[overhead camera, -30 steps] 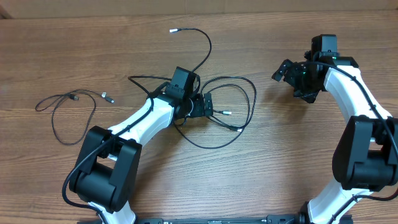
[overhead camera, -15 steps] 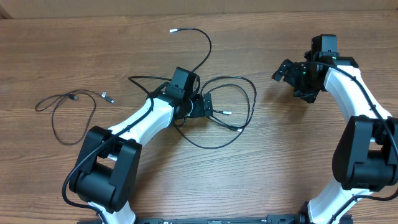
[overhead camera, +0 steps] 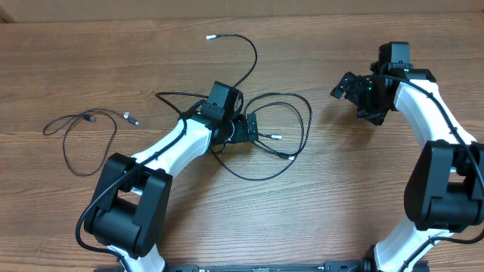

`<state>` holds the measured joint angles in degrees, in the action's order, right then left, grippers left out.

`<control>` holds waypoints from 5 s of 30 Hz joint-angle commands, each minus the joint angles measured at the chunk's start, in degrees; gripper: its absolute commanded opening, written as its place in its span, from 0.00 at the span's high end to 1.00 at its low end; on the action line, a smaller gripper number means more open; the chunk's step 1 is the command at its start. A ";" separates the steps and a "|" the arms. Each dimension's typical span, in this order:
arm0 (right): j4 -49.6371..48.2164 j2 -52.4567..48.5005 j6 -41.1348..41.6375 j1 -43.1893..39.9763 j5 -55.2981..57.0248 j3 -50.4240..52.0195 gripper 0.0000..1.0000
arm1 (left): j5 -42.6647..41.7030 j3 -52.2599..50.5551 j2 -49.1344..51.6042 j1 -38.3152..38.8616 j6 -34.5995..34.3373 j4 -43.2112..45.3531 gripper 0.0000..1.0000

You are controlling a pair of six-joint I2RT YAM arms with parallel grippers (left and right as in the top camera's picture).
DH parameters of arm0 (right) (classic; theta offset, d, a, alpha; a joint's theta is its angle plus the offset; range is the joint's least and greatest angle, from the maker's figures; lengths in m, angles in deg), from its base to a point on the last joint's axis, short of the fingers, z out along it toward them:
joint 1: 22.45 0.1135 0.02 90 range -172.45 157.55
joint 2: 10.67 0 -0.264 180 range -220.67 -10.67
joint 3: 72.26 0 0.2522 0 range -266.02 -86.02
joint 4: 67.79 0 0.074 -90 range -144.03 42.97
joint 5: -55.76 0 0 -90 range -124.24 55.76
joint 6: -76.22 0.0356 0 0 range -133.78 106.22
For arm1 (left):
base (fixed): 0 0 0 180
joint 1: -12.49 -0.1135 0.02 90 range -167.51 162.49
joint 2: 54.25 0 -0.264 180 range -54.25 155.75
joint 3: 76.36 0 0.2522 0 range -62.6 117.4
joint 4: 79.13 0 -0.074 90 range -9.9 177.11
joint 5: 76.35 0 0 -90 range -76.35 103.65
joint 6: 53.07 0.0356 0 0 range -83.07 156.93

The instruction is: Untangle cables

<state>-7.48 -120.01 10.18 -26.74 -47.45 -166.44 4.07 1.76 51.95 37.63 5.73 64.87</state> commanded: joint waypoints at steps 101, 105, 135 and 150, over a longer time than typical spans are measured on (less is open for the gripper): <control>-0.13 1.42 0.02 0.04 0.31 -0.92 0.00 | 3.52 -0.13 -1.60 1.27 1.97 0.22 0.96; -0.13 1.42 0.04 0.04 0.33 -0.92 0.00 | 3.63 -0.13 -1.60 1.27 2.05 0.22 0.96; -0.13 1.42 0.02 0.04 0.31 -0.92 0.00 | 3.78 -0.13 -1.57 6.21 3.98 4.83 0.90; -0.13 1.42 0.02 0.04 0.31 -0.92 0.00 | 3.80 -0.13 -1.57 9.62 3.76 5.81 0.37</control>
<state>-7.50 -120.01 10.16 -26.74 -47.47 -166.44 7.11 1.76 51.95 47.19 9.12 70.57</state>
